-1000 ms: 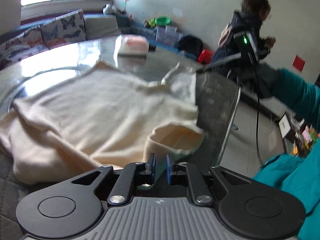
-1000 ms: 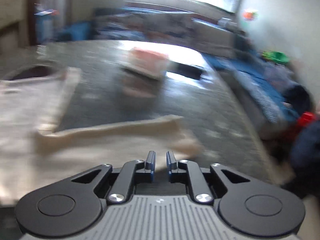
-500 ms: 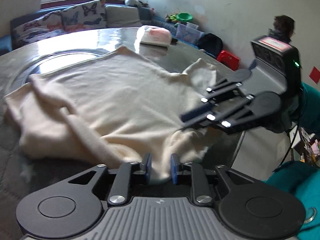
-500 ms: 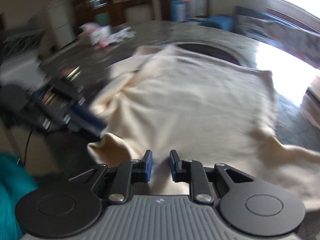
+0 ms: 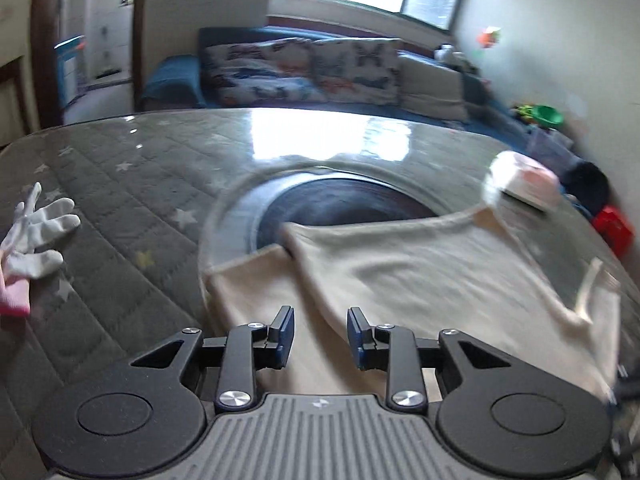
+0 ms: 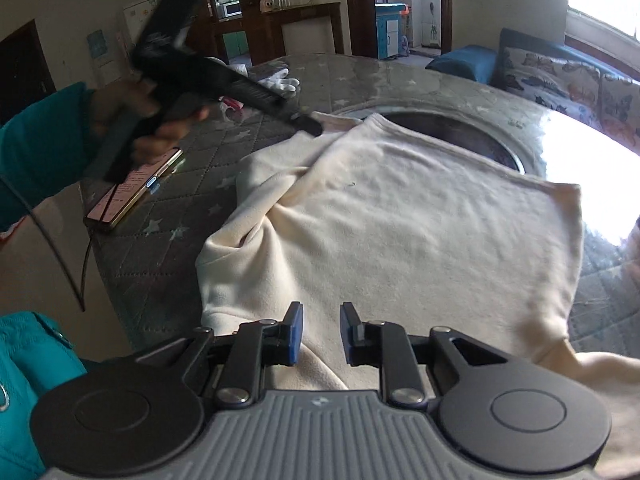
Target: Fold clothes
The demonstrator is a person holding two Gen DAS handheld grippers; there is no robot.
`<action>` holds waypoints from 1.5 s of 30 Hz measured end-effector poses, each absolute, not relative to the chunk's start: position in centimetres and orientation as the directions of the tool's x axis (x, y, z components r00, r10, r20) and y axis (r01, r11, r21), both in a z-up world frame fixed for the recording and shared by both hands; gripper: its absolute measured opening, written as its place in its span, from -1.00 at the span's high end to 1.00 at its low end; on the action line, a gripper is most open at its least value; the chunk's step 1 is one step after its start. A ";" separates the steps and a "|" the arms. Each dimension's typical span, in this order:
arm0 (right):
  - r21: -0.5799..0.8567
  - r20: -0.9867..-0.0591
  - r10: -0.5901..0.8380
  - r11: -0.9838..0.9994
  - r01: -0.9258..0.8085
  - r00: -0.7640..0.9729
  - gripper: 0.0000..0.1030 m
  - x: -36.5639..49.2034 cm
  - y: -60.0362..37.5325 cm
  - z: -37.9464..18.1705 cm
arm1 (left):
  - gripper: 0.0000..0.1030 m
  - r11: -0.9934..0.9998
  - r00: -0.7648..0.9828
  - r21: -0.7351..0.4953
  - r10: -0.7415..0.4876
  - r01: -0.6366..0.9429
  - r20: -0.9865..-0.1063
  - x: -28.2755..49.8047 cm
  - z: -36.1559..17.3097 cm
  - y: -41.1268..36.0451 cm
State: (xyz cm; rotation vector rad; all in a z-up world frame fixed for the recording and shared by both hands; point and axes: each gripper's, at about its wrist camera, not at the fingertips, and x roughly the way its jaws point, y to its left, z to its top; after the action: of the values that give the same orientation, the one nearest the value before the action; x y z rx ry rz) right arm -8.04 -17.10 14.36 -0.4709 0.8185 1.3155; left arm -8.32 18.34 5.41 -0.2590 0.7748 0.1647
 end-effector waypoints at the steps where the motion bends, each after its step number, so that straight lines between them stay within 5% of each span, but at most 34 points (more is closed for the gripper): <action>1: 0.147 -0.753 0.658 0.218 -0.965 0.034 0.62 -7.9 -17.0 14.2 | 0.40 0.953 0.696 -0.162 0.066 -0.257 -0.715 -7.6 5.2 18.6; 22: 0.211 -0.741 0.672 0.220 -0.952 -0.009 0.48 -7.1 -16.4 12.8 | 0.43 0.890 0.669 -0.181 0.168 -0.419 -0.724 -3.6 3.4 20.7; 38: 0.226 -0.731 0.682 0.229 -0.947 -0.010 0.46 -6.9 -16.6 12.8 | 0.46 0.903 0.645 -0.046 0.269 -0.427 -0.716 -2.6 2.9 18.9; 42: 0.221 -0.732 0.681 0.234 -0.947 -0.003 0.46 -7.0 -16.6 12.8 | 0.94 0.903 0.641 -0.016 0.291 -0.429 -0.710 -2.9 2.8 19.3; 45: 0.212 -0.735 0.678 0.236 -0.948 0.005 0.46 -7.1 -16.5 12.8 | 1.00 0.888 0.673 -0.089 0.274 -0.452 -0.687 -4.8 3.7 20.6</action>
State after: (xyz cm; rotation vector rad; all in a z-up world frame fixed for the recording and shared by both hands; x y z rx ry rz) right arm -7.10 -16.51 12.82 -0.3947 0.8574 1.3263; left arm -4.81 20.59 3.73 -0.2618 0.7253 0.4138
